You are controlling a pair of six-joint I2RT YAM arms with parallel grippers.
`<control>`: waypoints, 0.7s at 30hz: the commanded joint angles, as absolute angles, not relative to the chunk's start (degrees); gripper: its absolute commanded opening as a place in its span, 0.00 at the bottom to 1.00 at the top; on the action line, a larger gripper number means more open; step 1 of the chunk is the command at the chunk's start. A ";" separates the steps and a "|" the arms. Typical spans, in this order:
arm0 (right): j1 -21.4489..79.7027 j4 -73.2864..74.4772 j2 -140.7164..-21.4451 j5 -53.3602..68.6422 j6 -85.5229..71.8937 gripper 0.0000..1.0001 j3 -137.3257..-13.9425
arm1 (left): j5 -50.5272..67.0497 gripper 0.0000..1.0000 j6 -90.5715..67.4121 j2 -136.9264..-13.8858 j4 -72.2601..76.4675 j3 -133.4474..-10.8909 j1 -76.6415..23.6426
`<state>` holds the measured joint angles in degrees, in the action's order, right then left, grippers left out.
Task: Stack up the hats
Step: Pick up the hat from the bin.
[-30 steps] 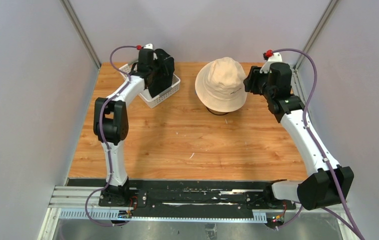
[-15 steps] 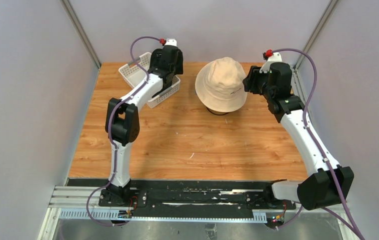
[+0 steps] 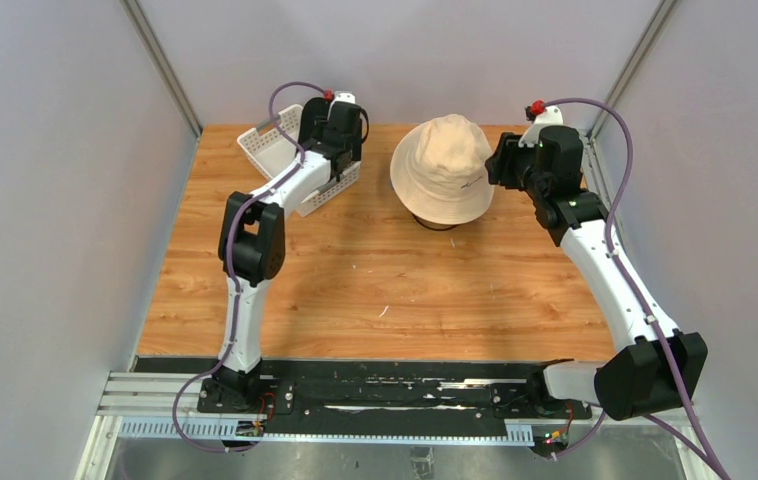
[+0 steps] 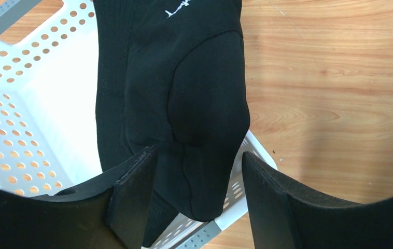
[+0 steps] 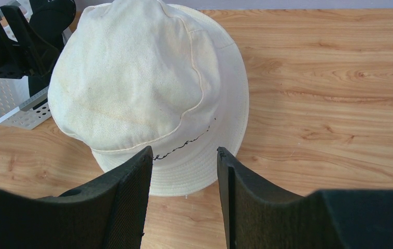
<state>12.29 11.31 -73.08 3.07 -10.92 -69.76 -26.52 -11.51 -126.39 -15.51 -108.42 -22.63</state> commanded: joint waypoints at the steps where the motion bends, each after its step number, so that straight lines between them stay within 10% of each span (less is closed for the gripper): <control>1: 13.10 9.91 -71.84 2.92 -11.17 0.49 -69.07 | -28.49 0.63 -10.99 -128.63 -14.45 -109.12 -22.91; 7: 13.06 9.93 -71.30 2.94 -11.16 0.49 -68.73 | -28.73 0.55 -11.16 -130.46 -14.61 -109.81 -22.90; 12: 13.08 9.85 -71.11 3.22 -11.25 0.49 -68.45 | -30.31 0.01 -10.88 -128.39 -12.42 -107.67 -22.87; 21: 13.07 9.44 -70.35 3.89 -11.58 0.49 -68.05 | -33.01 0.00 -5.48 -115.73 -11.13 -105.15 -23.42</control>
